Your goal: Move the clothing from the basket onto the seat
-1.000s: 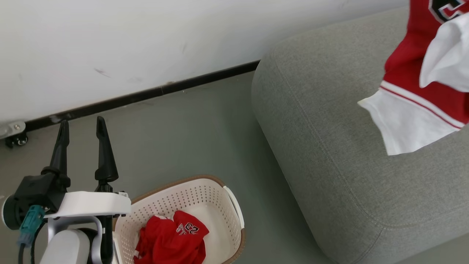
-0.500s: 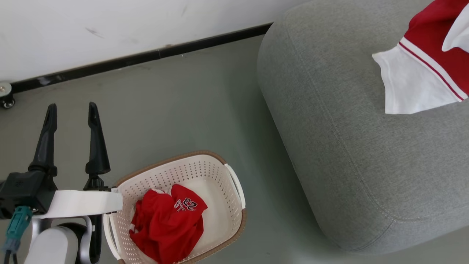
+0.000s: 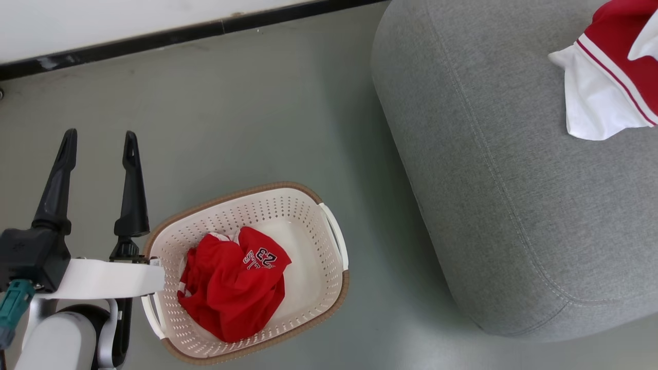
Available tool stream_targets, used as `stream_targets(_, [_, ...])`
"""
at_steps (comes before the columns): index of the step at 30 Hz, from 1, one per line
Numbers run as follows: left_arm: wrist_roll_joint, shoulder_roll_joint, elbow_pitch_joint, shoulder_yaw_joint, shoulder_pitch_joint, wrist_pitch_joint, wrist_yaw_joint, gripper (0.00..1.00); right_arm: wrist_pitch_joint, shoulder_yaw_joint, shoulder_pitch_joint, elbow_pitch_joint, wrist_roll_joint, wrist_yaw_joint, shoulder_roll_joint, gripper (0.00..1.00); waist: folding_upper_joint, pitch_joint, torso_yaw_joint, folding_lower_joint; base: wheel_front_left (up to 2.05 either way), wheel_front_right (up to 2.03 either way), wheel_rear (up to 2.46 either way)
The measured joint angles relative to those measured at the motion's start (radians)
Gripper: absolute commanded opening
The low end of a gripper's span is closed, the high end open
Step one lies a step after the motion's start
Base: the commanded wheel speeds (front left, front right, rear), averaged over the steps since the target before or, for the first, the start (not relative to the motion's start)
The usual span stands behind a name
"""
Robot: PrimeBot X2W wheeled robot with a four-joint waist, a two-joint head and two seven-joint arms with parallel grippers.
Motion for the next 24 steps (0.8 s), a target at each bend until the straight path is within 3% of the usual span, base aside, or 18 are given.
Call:
stream_targets(12, [0.021,0.014,-0.035,-0.007,-0.039,0.029,0.000,1.00,-0.081,0.033,0.107,0.134,-0.018,0.000,0.077,0.00,0.0000,0.078,-0.001,-0.0001,0.00,0.00,0.00])
stream_targets(24, [0.021,0.021,-0.041,-0.004,-0.062,0.037,0.000,1.00,-0.149,0.100,0.167,0.191,-0.025,0.000,0.145,0.00,0.0000,0.124,-0.007,0.0000,0.00,0.00,0.00])
